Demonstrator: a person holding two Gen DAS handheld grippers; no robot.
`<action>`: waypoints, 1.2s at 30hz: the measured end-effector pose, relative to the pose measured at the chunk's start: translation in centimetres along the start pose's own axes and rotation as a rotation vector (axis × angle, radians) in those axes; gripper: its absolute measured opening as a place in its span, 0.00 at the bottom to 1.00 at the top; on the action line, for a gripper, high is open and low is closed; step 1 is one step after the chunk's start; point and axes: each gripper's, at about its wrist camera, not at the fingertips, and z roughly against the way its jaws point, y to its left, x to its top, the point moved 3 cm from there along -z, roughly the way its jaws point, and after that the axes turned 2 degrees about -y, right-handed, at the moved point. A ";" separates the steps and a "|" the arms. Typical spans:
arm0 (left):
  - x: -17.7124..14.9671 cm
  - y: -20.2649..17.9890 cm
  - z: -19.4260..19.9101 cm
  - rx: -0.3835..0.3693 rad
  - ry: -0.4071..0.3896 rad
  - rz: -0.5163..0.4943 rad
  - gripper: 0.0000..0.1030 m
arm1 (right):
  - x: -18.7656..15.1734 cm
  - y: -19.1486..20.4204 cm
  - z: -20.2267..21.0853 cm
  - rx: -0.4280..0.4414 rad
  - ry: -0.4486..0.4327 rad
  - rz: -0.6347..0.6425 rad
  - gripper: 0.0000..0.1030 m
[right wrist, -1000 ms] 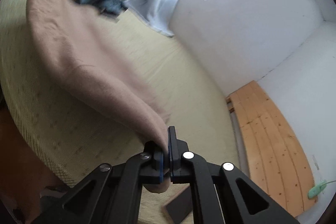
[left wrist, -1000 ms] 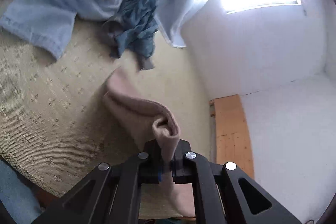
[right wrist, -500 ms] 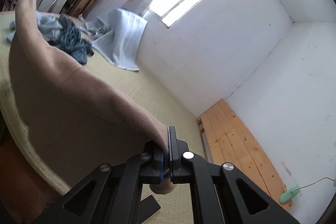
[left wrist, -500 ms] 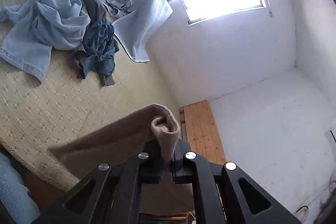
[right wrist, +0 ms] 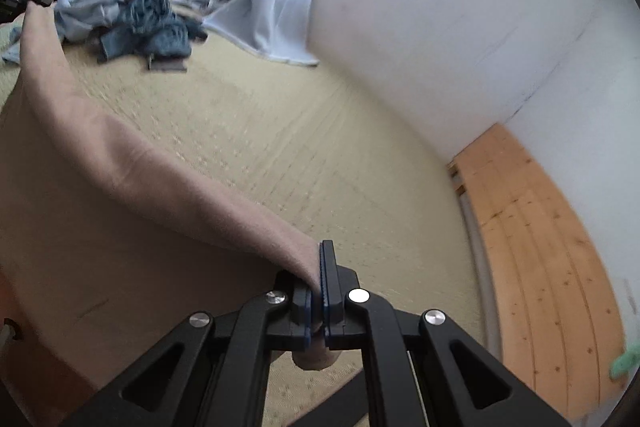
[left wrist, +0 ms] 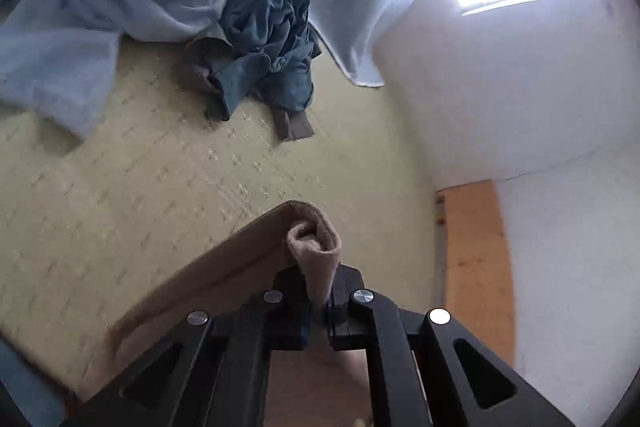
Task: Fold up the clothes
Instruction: 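Lift the shirt with both grippers, raising it off the mat, then lay the tan shirt flat on the mat and open both grippers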
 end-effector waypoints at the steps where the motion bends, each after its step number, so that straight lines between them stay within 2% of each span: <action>1: 0.4 0.0 -1.2 0.012 0.004 -0.009 0.04 | 0.3 -0.2 -1.8 0.015 0.019 0.000 0.01; 12: 4.8 0.3 -14.2 0.140 0.053 -0.106 0.04 | 0.5 -2.6 -15.0 0.145 0.146 -0.084 0.01; 17: 5.4 2.2 -17.4 0.157 0.078 -0.121 0.05 | -0.3 -2.2 -20.5 0.180 0.212 -0.109 0.02; 21: 5.5 3.1 -18.9 0.175 0.094 -0.172 0.05 | -0.8 -1.8 -22.8 0.181 0.230 -0.136 0.06; 23: 5.3 3.2 -19.2 0.195 0.095 -0.211 0.06 | -1.0 -2.3 -23.3 0.145 0.236 -0.161 0.16; 25: 5.2 2.9 -19.3 0.205 0.101 -0.248 0.07 | -1.2 -2.8 -23.9 0.108 0.241 -0.186 0.47; 26: 5.2 2.7 -19.2 0.203 0.105 -0.268 0.09 | -1.3 -3.0 -24.1 0.090 0.244 -0.199 0.53; 28: 5.3 2.0 -18.6 0.186 0.096 -0.299 0.11 | -1.4 -3.5 -24.7 0.053 0.249 -0.225 0.56; 30: 5.5 1.3 -17.9 0.164 0.075 -0.325 0.21 | -1.4 -4.2 -24.1 -0.005 0.247 -0.253 0.57; 31: 5.7 0.9 -17.2 0.149 0.054 -0.334 0.35 | -1.3 -4.4 -23.7 -0.023 0.241 -0.260 0.57; 32: 6.0 0.6 -16.6 0.134 0.034 -0.342 0.55 | -1.1 -4.5 -22.8 -0.051 0.225 -0.259 0.57; 34: 6.5 0.2 -15.3 0.111 -0.003 -0.345 0.72 | -0.5 -4.1 -21.4 -0.072 0.198 -0.263 0.61; 36: 7.0 0.5 -14.0 0.095 -0.026 -0.320 0.74 | 0.2 -3.3 -19.9 -0.051 0.170 -0.268 0.63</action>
